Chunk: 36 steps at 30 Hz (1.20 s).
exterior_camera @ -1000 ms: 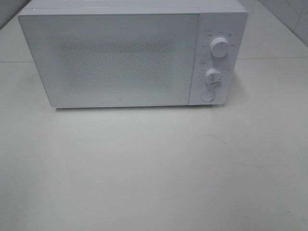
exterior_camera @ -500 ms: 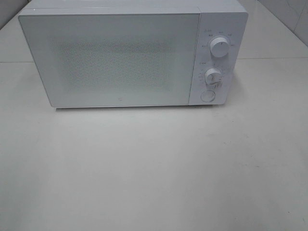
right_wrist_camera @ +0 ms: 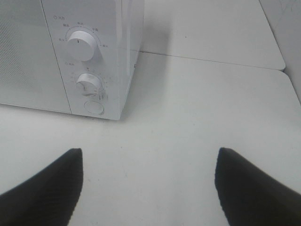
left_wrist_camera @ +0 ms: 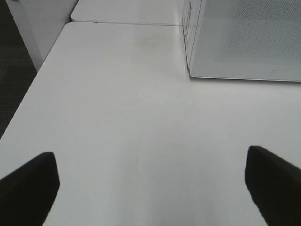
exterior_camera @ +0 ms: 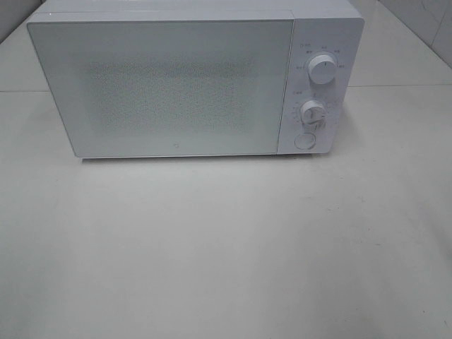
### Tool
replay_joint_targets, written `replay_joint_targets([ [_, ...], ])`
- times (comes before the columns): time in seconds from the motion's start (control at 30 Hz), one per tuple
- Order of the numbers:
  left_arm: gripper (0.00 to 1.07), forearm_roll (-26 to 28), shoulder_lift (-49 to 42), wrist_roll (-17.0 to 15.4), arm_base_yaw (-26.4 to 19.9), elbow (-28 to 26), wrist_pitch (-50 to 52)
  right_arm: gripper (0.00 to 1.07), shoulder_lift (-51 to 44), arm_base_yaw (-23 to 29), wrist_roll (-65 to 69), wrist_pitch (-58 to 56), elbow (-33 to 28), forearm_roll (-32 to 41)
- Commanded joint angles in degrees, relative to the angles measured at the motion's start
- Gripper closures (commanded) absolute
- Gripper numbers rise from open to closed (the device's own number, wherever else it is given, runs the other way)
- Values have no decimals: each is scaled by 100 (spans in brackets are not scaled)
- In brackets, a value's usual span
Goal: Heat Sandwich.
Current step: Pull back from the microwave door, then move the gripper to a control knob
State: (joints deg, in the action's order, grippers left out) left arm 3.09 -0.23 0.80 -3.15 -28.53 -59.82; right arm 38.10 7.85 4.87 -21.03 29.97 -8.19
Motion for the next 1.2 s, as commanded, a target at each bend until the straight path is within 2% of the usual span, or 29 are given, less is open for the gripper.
replay_joint_targets([
  [0.03, 5, 52, -160, 0, -17, 17, 52, 31, 332, -46, 52, 498, 29, -11],
  [0.4, 5, 52, -160, 0, -17, 17, 52, 31, 1742, -46, 183, 2194, 29, -11],
  [0.7, 5, 52, -160, 0, -17, 17, 52, 31, 2435, -46, 246, 3014, 29, -11],
  [0.83, 5, 52, -160, 0, -17, 17, 52, 31, 2756, -46, 246, 3839, -138, -11],
  [1.03, 5, 52, -160, 0, -17, 17, 52, 31, 3226, -40, 241, 5248, -779, 705],
  [1.2, 5, 52, -160, 0, -17, 17, 52, 31, 3529, -40, 86, 5930, -1163, 894],
])
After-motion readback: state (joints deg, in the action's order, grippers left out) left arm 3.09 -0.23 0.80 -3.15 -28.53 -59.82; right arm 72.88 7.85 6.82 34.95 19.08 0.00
